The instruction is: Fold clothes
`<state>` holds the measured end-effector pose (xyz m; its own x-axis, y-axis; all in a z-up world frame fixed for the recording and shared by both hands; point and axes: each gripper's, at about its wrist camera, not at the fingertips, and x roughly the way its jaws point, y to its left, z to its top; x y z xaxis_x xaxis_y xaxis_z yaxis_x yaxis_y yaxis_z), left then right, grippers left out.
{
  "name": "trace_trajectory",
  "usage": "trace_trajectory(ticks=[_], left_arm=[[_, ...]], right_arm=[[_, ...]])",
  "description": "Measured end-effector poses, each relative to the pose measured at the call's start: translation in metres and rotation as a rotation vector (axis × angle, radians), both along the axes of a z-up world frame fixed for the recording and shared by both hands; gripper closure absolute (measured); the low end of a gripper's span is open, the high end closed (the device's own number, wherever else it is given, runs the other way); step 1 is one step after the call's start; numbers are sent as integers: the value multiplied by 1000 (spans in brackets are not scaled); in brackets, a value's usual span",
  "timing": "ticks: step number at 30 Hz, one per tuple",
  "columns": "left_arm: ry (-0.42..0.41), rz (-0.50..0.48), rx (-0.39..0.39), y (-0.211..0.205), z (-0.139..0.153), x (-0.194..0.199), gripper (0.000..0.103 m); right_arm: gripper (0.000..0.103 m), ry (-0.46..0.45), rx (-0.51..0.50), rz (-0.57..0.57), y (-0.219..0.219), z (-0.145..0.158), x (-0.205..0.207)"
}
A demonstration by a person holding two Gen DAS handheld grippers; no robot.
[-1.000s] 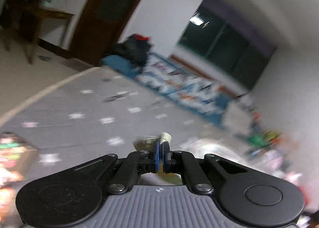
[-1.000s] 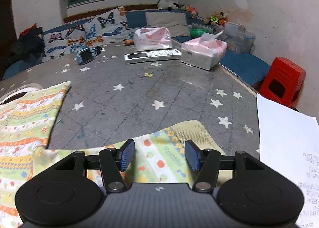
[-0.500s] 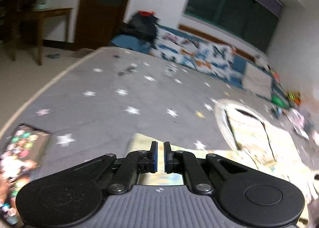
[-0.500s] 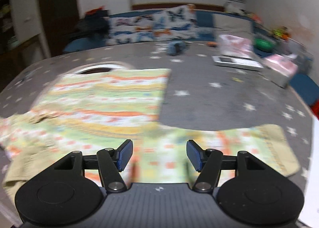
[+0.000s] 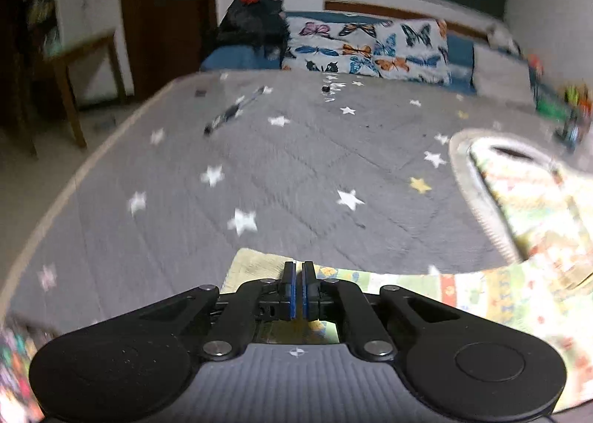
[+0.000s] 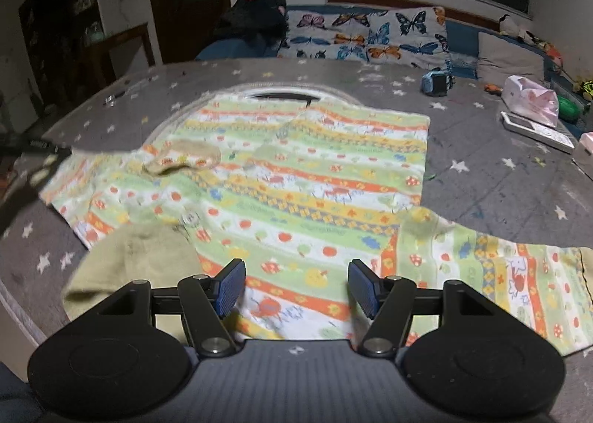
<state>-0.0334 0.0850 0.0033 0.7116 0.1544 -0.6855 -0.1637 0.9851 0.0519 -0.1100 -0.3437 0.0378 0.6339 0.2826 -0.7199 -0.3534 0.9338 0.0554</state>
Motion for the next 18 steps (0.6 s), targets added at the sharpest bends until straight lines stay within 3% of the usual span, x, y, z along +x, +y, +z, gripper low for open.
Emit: trace_trajectory(ticks=[2,5,8,10,12,15,18], left_arm=[[-8,-16,41,-2,-5,4,99],[-16,-18,8,5,-7,3,96],[0,0,1,9,-3,5,96],[14,4,51,4,1,5,95],[15,37,136,-5,4,3,81],[5,31,105,-16,10,-5,81],[-35,-53,-23,-39,24,-18,82]], right_arm=[[40,18,-23,4,-1,-6,1],[33,20,-61,8,-2,-11,0],[32,35,-76,15,-7,-14,2],[32,39,-94,29,-7,-13,2],[32,34,-109,40,-5,-10,1],[33,15,-112,57,0,-3,-1],[33,-5,-97,75,7,4,0]])
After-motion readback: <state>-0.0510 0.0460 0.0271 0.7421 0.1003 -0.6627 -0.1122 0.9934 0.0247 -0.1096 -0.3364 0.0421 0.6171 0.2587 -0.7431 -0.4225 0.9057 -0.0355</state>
